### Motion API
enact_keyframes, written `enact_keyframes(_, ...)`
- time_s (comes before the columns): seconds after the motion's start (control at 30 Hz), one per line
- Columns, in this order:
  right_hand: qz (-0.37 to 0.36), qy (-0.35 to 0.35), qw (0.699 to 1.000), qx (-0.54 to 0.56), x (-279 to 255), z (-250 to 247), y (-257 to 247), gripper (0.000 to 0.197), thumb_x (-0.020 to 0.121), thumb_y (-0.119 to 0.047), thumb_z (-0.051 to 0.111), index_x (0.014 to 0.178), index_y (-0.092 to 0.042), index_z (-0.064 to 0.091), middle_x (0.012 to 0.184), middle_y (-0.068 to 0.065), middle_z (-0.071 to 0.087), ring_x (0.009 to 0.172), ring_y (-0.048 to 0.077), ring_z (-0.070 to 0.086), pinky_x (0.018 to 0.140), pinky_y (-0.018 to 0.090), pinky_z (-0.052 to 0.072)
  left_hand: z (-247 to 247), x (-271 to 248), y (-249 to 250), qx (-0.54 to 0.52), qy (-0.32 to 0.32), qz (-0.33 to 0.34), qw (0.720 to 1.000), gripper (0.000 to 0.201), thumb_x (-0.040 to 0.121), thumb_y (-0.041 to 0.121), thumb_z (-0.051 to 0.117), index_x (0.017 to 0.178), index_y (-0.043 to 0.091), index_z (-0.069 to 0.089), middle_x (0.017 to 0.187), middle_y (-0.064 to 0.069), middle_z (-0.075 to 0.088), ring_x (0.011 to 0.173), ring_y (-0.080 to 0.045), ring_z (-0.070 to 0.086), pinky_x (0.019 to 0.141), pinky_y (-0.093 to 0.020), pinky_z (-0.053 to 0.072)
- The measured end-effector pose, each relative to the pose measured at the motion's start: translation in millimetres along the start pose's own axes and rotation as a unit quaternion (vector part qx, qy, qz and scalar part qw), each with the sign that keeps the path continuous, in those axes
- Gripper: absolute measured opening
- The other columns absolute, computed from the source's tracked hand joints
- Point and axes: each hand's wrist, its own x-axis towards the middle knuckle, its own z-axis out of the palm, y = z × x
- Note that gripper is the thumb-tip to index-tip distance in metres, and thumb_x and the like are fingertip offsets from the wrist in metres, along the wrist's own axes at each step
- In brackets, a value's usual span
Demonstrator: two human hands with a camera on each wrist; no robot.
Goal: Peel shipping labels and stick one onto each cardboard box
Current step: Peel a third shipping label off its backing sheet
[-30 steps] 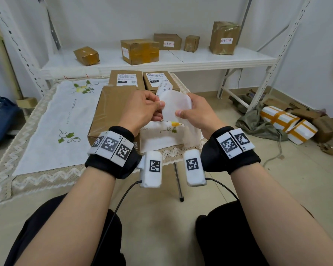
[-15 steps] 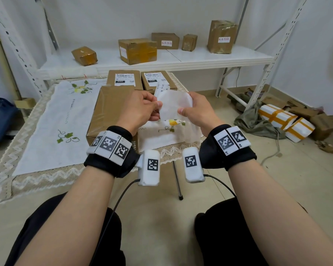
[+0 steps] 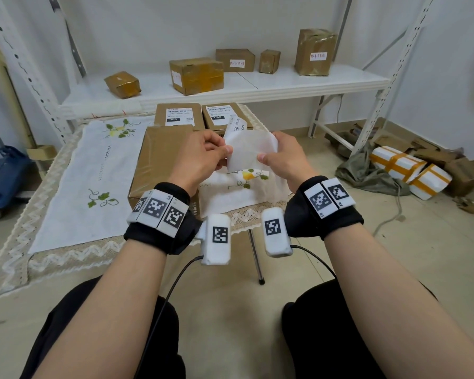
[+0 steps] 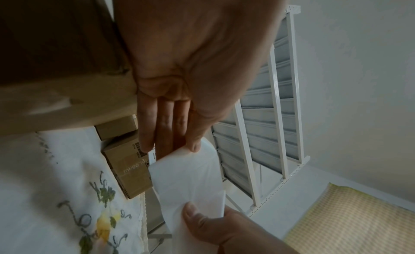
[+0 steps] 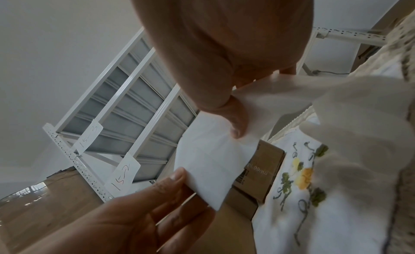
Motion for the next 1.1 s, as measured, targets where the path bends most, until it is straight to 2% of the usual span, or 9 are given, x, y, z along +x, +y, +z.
enact_keyframes(0.1,0.003,0.005,1.000,0.003,0.9,0.3,0.9,0.033,0.087,-0.013,0.073,0.116,-0.024,0.060,0.124,0.007,0.065,0.121,0.033,0.058,0.108,0.057,0.041,-1.0,-0.3,0.7,-0.001,0.003,-0.006,1.000,0.008,0.096,0.007,0.068,0.092,0.009,0.062,0.075,-0.002,0.070,0.059,-0.005,0.065,0.069,-0.025,0.057)
enact_keyframes(0.27,0.004,0.011,1.000,0.005,1.9,-0.7,0.3,0.031,0.087,-0.013,0.073,0.109,-0.028,0.057,0.123,0.006,0.065,0.120,0.032,0.058,0.110,0.057,0.039,-4.2,-0.1,3.2,-0.017,0.005,-0.022,1.000,0.009,0.096,0.007,0.068,0.090,0.010,0.062,0.080,-0.004,0.070,0.067,-0.012,0.066,0.073,-0.027,0.060)
enact_keyframes(0.43,0.005,0.013,1.000,0.011,2.7,0.3,1.3,0.031,0.086,-0.012,0.073,0.107,-0.029,0.057,0.122,0.005,0.066,0.119,0.031,0.059,0.109,0.057,0.040,-5.6,-2.1,4.6,-0.029,0.004,-0.028,0.999,0.010,0.096,0.006,0.068,0.088,0.011,0.062,0.083,-0.007,0.071,0.071,-0.014,0.067,0.069,-0.024,0.060)
enact_keyframes(0.63,0.010,0.012,1.000,0.016,4.5,-0.6,2.4,0.032,0.085,-0.012,0.073,0.111,-0.026,0.062,0.118,0.005,0.067,0.116,0.031,0.061,0.106,0.055,0.044,-8.3,-5.8,8.2,-0.049,0.010,-0.032,0.998,0.007,0.094,0.002,0.068,0.093,0.005,0.062,0.081,-0.008,0.070,0.066,-0.013,0.067,0.068,-0.023,0.060)
enact_keyframes(0.77,0.010,0.009,1.000,0.028,3.7,-2.8,0.3,0.034,0.087,-0.010,0.072,0.118,-0.020,0.064,0.117,0.006,0.068,0.114,0.029,0.063,0.104,0.054,0.048,-10.4,-7.3,11.6,-0.055,0.014,-0.030,0.998,0.010,0.091,0.001,0.070,0.084,0.006,0.064,0.080,-0.007,0.070,0.065,-0.012,0.068,0.073,-0.025,0.061)
enact_keyframes(0.87,0.010,0.006,0.999,0.033,2.8,-3.6,0.8,0.034,0.088,-0.009,0.072,0.120,-0.018,0.064,0.117,0.007,0.068,0.113,0.029,0.063,0.103,0.053,0.049,-11.5,-7.4,13.4,-0.064,0.024,-0.032,0.997,0.005,0.090,-0.001,0.070,0.091,0.001,0.066,0.082,-0.006,0.071,0.064,-0.010,0.069,0.070,-0.024,0.062)
enact_keyframes(1.0,0.011,0.004,0.999,0.046,2.6,-5.0,1.6,0.035,0.089,-0.006,0.071,0.122,-0.014,0.064,0.117,0.008,0.068,0.111,0.028,0.063,0.101,0.048,0.052,-12.2,-8.3,13.4,-0.062,0.029,-0.034,0.997,0.007,0.091,-0.001,0.069,0.098,-0.002,0.066,0.085,-0.008,0.072,0.064,-0.009,0.070,0.066,-0.022,0.062)
enact_keyframes(1.1,0.011,0.001,0.999,0.053,2.8,-5.9,1.5,0.037,0.090,-0.005,0.071,0.125,-0.012,0.063,0.118,0.009,0.068,0.112,0.028,0.064,0.100,0.045,0.052,-12.9,-7.7,13.4,-0.056,0.032,-0.034,0.997,0.014,0.091,-0.001,0.069,0.104,-0.007,0.067,0.087,-0.012,0.072,0.067,-0.013,0.070,0.067,-0.025,0.063)
